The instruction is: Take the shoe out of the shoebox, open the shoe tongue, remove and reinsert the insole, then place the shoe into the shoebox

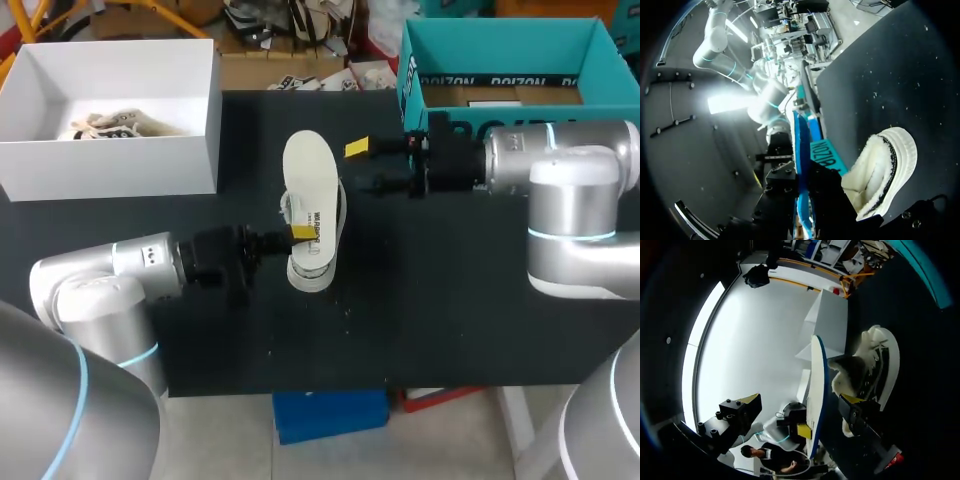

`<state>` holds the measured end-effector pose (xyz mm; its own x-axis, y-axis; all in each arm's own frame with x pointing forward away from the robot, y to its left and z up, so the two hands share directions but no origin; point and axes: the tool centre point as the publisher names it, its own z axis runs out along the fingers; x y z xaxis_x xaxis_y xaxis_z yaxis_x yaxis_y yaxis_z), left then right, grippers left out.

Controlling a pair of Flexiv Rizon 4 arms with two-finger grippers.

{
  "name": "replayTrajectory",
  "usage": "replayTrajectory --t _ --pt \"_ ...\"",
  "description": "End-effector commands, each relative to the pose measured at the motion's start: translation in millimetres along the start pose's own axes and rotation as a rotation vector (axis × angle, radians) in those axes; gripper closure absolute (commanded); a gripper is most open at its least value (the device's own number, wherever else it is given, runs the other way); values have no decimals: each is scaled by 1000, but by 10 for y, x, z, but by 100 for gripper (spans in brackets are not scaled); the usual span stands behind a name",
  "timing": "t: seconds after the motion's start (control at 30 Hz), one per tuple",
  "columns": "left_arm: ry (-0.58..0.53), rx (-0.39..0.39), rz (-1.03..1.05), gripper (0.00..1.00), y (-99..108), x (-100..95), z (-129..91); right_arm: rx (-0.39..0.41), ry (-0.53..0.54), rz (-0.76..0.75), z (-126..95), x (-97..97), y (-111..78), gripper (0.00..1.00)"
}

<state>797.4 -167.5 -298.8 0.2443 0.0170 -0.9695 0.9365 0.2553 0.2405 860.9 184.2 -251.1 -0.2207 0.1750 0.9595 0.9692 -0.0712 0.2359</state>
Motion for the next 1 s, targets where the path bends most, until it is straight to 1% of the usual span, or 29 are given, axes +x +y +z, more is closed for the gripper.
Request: replayTrajectory --t 0.03,0.13,0.27,0.53,0.57,0.6,0.63,0.67,0.73,0.8,0.83,0.87,0.93,1.0 --pt "3 -2 3 100 -11 0 11 91 16 -1 174 -123 47 0" --pt "3 -2 3 100 -11 0 11 132 25 -11 265 -147 15 0" --pt "3 -2 3 100 -11 0 11 175 8 -16 362 -166 -12 0" --pt "3 -2 3 100 -11 0 11 215 -3 7 518 -205 -66 0" --pt "3 -2 3 100 -11 0 11 216 -4 7 526 -211 -70 2" --pt "3 -2 3 100 -11 0 11 217 -1 10 535 -217 -75 4" --pt "3 -2 3 100 -11 0 11 220 -1 14 547 -230 -84 9" --pt "3 -2 3 100 -11 0 11 221 0 17 555 -241 -93 20" --pt "3 -2 3 100 -11 0 11 221 2 26 568 -262 -106 29" --pt "3 -2 3 100 -11 0 11 220 6 32 578 -287 -120 35" --pt "3 -2 3 100 -11 0 11 220 7 33 582 -292 -124 42" --pt "3 -2 3 100 -11 0 11 220 8 36 591 -299 -130 51" --pt "3 -2 3 100 -11 0 11 221 10 39 599 -313 -136 52" --pt "3 -2 3 100 -11 0 11 221 11 41 604 -325 -136 58"
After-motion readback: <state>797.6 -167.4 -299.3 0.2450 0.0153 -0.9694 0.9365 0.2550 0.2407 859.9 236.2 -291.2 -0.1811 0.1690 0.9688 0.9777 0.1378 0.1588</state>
